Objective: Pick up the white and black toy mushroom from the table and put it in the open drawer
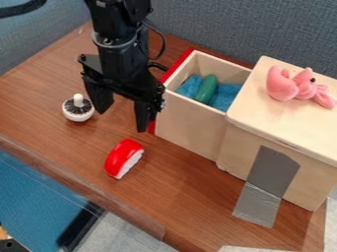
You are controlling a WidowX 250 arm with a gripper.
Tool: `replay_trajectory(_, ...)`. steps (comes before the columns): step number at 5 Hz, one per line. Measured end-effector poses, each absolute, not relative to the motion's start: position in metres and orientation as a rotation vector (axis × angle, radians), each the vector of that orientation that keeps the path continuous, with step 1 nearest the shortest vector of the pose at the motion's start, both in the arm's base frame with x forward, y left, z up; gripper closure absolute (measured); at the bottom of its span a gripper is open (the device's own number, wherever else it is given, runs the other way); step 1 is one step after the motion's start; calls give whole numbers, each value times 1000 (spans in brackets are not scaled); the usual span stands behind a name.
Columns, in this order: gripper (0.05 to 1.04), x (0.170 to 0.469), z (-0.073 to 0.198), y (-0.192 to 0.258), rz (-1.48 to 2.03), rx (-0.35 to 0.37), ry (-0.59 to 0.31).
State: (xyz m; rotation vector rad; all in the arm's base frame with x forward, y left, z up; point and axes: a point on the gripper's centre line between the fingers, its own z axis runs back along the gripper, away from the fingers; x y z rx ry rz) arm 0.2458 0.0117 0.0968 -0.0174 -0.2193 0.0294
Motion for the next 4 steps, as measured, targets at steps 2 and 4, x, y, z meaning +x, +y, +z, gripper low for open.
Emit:
replay_trajectory(2,82,252,84,38,90,-1,-177)
replay_trajectory(4,82,266,72,84,177,75,-158)
